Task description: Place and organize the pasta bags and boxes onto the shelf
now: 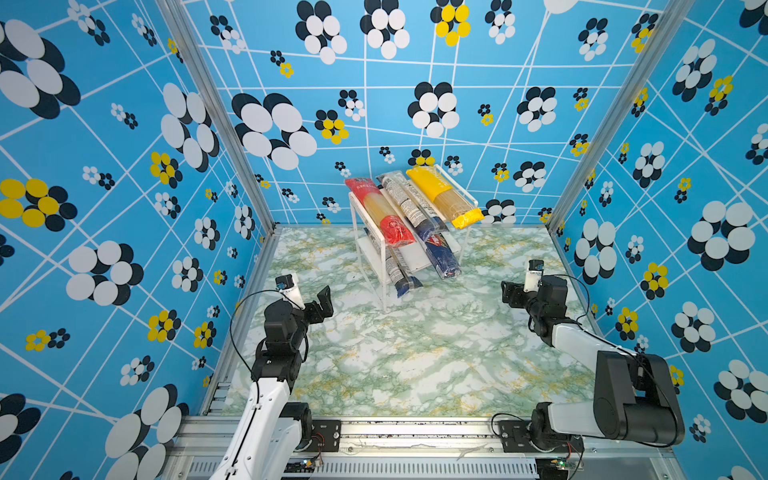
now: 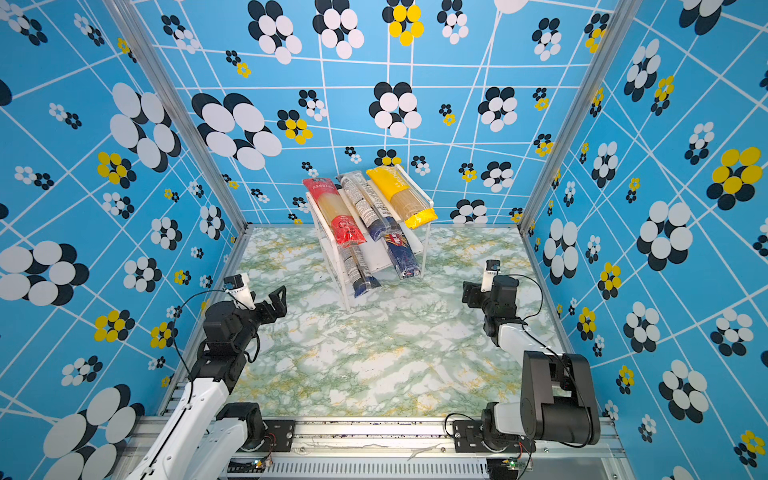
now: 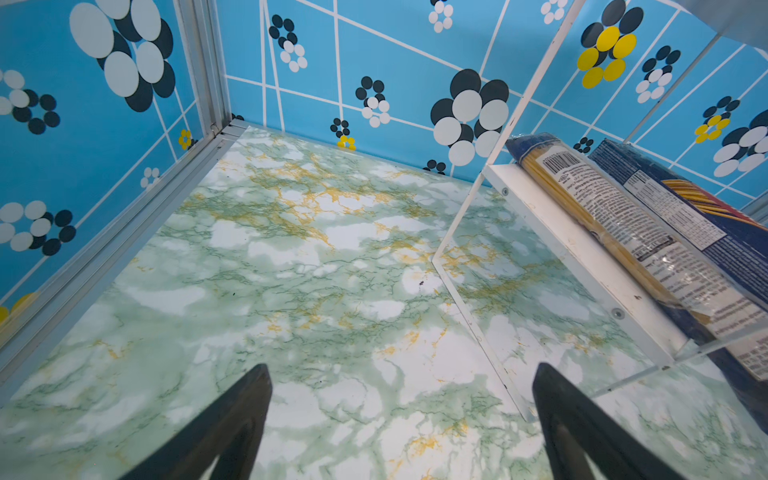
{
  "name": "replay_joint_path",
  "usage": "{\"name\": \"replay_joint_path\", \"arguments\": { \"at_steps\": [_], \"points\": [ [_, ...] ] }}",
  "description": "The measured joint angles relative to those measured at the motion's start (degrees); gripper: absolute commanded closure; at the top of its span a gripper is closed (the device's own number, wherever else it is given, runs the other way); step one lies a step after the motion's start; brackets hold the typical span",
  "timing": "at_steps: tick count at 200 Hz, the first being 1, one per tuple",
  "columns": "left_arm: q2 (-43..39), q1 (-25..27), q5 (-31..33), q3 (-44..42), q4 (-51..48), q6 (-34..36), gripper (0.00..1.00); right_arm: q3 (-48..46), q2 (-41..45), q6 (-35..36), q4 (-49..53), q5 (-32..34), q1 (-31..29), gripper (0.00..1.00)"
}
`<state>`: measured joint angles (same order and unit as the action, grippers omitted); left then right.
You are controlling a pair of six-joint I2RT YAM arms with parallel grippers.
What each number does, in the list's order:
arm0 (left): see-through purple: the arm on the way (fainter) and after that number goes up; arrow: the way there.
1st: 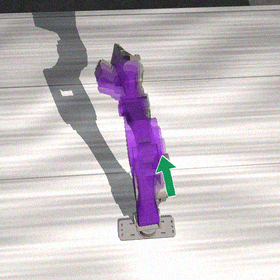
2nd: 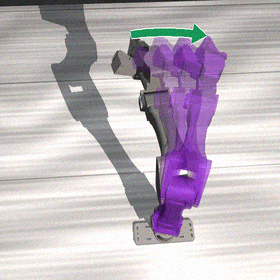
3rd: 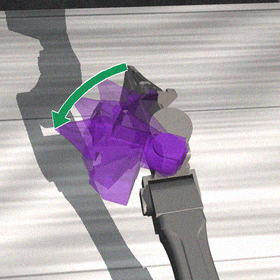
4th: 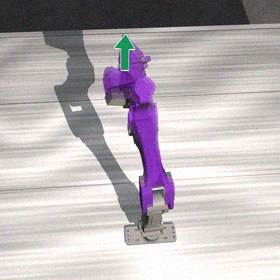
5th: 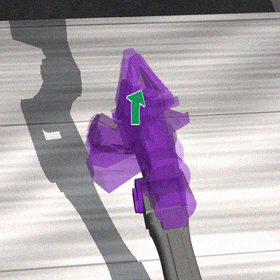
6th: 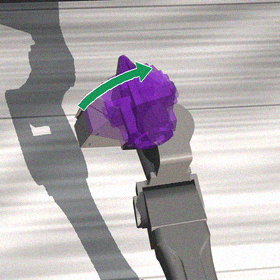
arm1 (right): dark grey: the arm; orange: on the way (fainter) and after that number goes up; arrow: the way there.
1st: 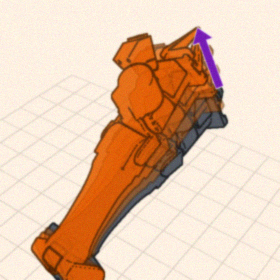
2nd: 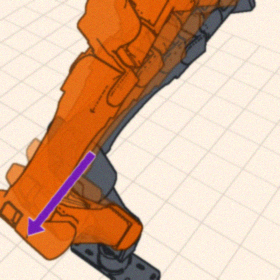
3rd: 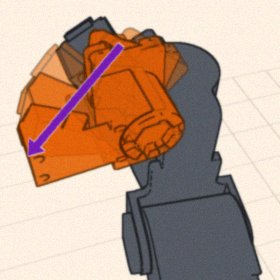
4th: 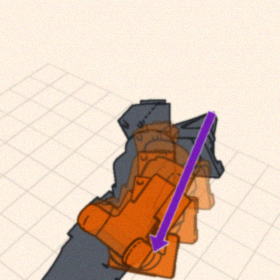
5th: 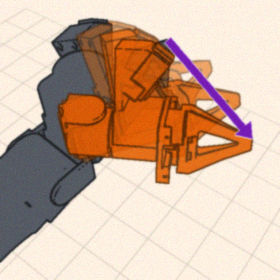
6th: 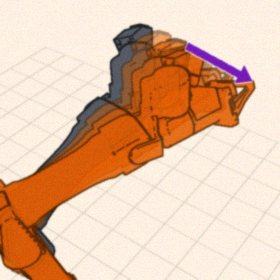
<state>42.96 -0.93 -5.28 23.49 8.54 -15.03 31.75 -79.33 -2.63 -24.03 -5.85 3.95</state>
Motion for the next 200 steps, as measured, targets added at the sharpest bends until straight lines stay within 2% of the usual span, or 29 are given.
{"name": "replay_joint_path", "arguments": {
  "at_steps": [49,96,200],
  "points": [
    [3.91,-0.31,2.05,-1.44,4.61,1.27,0.01,-0.70,-0.94,-0.83,-3.41,1.29,0.02,0.18],
    [8.48,-2.73,2.32,-3.78,11.26,2.27,0.01,-2.23,-4.33,-1.31,-9.01,2.51,0.02,0.18],
    [25.09,-4.11,0.87,-4.48,25.97,7.65,0.01,-6.69,-6.34,-1.42,-18.32,2.51,0.02,0.15]
  ]
}}
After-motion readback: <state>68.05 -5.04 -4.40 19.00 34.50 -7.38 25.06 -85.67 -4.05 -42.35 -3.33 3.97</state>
